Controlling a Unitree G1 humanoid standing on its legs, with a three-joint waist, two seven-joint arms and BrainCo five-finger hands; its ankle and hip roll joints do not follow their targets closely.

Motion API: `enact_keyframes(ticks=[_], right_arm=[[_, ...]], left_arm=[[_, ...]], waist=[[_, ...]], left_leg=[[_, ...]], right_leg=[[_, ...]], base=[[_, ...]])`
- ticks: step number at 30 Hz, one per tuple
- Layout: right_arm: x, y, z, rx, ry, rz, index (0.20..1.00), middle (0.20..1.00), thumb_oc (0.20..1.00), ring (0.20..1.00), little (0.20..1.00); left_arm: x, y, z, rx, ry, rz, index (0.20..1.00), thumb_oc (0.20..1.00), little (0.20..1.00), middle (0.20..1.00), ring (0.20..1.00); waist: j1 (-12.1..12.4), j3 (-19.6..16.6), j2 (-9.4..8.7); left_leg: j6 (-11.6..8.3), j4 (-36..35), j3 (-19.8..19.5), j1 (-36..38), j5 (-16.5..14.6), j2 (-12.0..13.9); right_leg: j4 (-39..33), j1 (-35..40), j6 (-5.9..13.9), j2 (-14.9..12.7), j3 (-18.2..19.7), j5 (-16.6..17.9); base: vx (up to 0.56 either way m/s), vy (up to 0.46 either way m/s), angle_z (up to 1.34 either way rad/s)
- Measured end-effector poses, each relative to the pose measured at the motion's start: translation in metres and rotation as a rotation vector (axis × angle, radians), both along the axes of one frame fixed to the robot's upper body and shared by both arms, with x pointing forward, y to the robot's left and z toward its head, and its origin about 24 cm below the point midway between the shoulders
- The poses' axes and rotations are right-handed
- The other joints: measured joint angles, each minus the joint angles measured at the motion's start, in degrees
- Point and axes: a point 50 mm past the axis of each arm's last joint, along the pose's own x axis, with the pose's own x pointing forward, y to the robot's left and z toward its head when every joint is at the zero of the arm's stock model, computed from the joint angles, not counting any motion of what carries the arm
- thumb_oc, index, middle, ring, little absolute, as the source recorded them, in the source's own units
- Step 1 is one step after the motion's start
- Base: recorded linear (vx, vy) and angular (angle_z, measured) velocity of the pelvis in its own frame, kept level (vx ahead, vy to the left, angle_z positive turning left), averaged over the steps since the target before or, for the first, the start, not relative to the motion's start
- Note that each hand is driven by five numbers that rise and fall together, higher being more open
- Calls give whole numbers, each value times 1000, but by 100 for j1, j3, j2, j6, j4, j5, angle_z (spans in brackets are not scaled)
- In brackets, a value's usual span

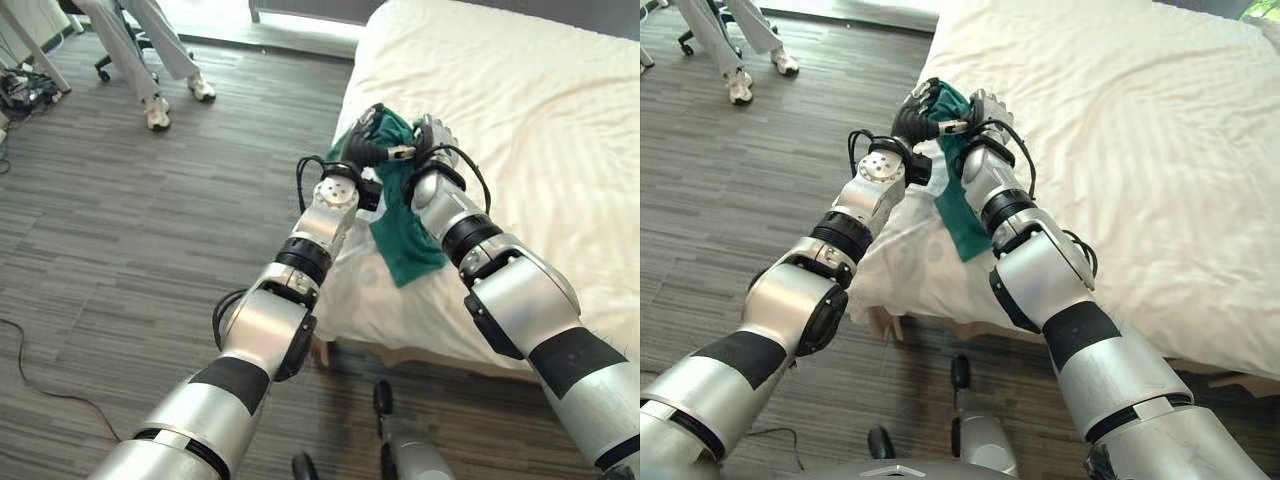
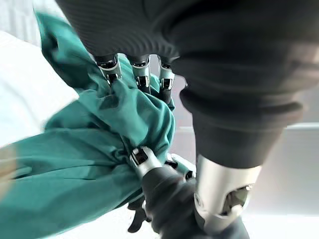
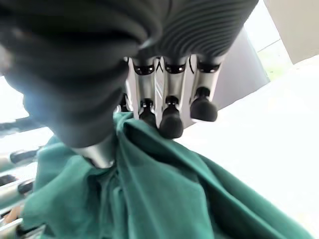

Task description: Pick up bed clothes into laundry basket.

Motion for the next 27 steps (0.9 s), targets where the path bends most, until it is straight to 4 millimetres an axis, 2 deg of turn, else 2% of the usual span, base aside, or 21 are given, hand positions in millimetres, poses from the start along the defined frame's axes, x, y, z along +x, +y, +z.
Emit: enact_keyframes(ticks=[5, 7, 8, 15, 20, 24, 25, 26, 27], right_arm=[[-1, 0, -12, 43, 42, 9, 200, 200, 200, 200, 200], [-2, 5, -15, 64, 46, 37, 200, 200, 200, 200, 200], [-2, 9, -16, 72, 46, 57, 200, 200, 200, 200, 200], [-2, 12, -14, 92, 34, 88, 200, 200, 200, 200, 200], [-3, 14, -13, 107, 22, 108, 200, 200, 200, 200, 200], [-4, 19, -14, 163, 24, 127, 200, 200, 200, 200, 200], [-6, 25, -11, 252, 8, 161, 200, 200, 200, 200, 200], [-7, 28, -11, 293, 2, 180, 200, 200, 200, 200, 200], [-9, 31, -10, 323, -2, 207, 200, 200, 200, 200, 200]], left_arm=[[2, 4, -6, 187, -23, -5, 1000, 1000, 1000, 1000, 1000], [3, 8, -7, 247, -32, -6, 1000, 1000, 1000, 1000, 1000], [5, 16, -7, 274, -30, 1, 1000, 1000, 1000, 1000, 1000], [7, 27, -7, 357, -15, -29, 1000, 1000, 1000, 1000, 1000], [8, 36, -15, 511, 23, -47, 1000, 1000, 1000, 1000, 1000], [10, 47, -16, 595, 40, -47, 1000, 1000, 1000, 1000, 1000], [10, 55, -14, 655, 45, -41, 1000, 1000, 1000, 1000, 1000], [10, 60, -16, 698, 53, -33, 922, 922, 922, 922, 922], [10, 66, -22, 743, 62, -30, 645, 645, 645, 645, 645]], waist=[[-118, -169, -26], [-121, -173, -27], [-86, -199, -32], [-35, -245, 34], [48, -273, 84], [114, -300, 128], [79, -300, 128], [83, -301, 130], [59, -311, 146]], left_leg=[[-4, 0, 37, -6, -4, 1], [-5, 1, 76, -6, -4, 3], [-7, 1, 161, -13, -5, 4], [-10, 1, 212, -37, -5, 58], [-11, 1, 227, -27, -5, 79], [-13, 1, 290, 3, -6, 74], [-17, 1, 310, 3, -9, 69], [-17, 1, 317, 3, -9, 69], [-17, 1, 325, 5, -9, 71]], right_leg=[[0, -36, 0, 27, 62, 0], [0, -59, -1, 45, 94, 1], [0, -107, -9, 64, 156, 10], [0, -152, -51, 148, 209, 48], [0, -152, -71, 174, 213, 63], [-1, -149, -72, 183, 263, 62], [-1, -167, -74, 194, 303, 59], [-1, -169, -74, 198, 313, 60], [-1, -172, -74, 206, 320, 60]], base=[[-1, 9, -8], [-4, -8, -12], [4, -6, -20], [16, 0, -6], [0, 0, 0], [-1, 1, -5], [-4, -1, -11], [-4, -2, -9], [0, -1, -7]])
